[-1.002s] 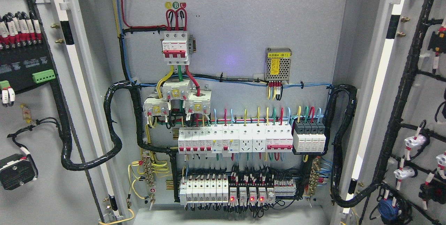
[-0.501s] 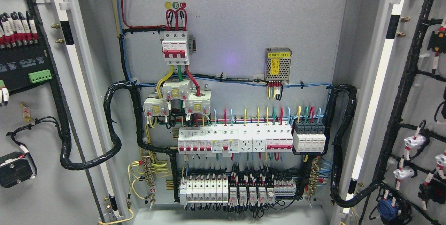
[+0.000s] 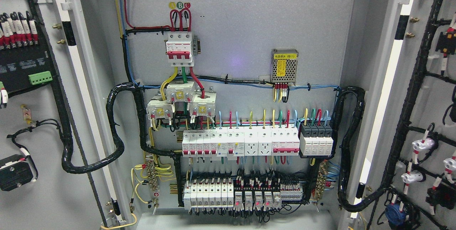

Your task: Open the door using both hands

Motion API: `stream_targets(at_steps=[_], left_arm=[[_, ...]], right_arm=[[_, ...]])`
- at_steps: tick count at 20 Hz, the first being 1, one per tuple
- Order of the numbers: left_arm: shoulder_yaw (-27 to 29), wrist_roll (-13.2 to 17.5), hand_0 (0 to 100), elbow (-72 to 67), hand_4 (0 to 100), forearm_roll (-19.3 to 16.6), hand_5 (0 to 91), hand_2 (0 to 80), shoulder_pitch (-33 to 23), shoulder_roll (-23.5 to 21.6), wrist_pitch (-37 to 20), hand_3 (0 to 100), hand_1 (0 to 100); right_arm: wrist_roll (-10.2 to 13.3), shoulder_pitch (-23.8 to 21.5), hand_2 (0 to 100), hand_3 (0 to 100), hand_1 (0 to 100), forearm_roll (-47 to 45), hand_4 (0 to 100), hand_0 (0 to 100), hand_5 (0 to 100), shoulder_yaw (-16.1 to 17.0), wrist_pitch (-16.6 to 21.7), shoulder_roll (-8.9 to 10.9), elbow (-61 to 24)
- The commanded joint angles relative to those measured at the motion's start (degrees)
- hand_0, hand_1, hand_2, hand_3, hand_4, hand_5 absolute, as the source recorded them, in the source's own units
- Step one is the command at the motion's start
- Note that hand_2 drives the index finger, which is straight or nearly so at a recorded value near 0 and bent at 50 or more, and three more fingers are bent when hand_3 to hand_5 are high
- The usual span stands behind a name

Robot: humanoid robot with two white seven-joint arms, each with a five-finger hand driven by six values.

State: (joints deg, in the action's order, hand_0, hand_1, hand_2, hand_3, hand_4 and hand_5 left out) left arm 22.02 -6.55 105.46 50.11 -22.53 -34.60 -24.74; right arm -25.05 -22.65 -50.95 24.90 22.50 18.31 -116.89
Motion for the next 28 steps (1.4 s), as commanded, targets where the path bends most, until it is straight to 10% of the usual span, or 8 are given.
stream_targets(at_steps=[1,15,28], left_arm=[[-1.53,0.31,0,3.26,0,-0.10,0.0,0.0,-0.32,-0.47,-0.04,0,0],[-15.41,0.58,0,5.11,0,-5.02,0.0,0.0,0.20,0.67,-0.22,0,0],[-34.66,0.84,0,-5.95,0,-18.82,0.0,0.0,-1.99,11.30,-0.22,0,0]], right_arm=[[0.00,0.06,0,0,0,0.06,0,19,0,-3.98,0.00,0.41,-1.68],[-0.17,0.06,0,0,0,1.03,0,19,0,-17.16,-0.09,1.99,0.25],[-0.17,-2.31,0,0,0,18.87,0,19,0,-30.52,-0.09,1.02,21.59]])
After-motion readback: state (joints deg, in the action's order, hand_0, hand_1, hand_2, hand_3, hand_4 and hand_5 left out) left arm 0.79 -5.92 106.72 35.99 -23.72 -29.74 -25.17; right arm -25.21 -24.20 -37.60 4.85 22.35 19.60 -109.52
